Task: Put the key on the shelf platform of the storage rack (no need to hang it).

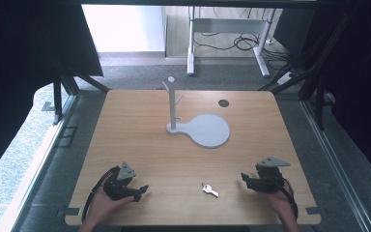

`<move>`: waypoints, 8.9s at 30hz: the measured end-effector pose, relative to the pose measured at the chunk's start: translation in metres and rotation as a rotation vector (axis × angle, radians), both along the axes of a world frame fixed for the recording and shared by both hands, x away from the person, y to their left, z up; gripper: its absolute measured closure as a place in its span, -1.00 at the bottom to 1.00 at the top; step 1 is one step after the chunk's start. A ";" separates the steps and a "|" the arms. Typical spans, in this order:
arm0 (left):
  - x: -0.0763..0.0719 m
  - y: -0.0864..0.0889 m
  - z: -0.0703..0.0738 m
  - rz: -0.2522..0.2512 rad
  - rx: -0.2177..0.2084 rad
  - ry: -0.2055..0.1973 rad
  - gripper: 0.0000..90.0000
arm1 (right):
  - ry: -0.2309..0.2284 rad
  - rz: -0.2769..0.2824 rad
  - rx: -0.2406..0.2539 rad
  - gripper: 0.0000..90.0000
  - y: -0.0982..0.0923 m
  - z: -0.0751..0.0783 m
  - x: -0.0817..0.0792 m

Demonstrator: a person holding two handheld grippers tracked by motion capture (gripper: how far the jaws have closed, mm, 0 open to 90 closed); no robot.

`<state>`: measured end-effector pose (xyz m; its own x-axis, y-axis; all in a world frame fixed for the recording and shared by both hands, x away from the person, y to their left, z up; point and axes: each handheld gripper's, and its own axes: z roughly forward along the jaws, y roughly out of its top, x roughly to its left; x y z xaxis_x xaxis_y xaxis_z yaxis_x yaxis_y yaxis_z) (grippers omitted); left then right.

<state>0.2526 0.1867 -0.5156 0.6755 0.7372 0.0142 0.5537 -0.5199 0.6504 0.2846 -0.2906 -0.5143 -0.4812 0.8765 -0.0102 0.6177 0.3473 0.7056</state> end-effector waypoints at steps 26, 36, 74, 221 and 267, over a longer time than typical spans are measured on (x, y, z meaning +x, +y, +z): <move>0.001 0.001 -0.001 0.004 0.000 0.002 -0.50 | -0.005 0.021 -0.005 -0.29 0.002 0.008 -0.001; -0.002 0.001 0.003 0.004 -0.005 -0.006 -0.50 | -0.034 0.097 0.017 -0.16 0.015 0.028 -0.004; -0.003 -0.005 0.000 -0.017 0.001 0.005 -0.50 | 0.146 0.427 -0.085 0.10 0.104 0.076 0.022; 0.001 0.005 -0.001 -0.006 0.003 0.017 -0.50 | 0.362 0.454 -0.239 1.00 0.135 0.115 0.077; 0.002 0.008 0.000 0.004 -0.012 0.020 -0.50 | 0.366 0.348 -0.186 1.00 0.137 0.121 0.136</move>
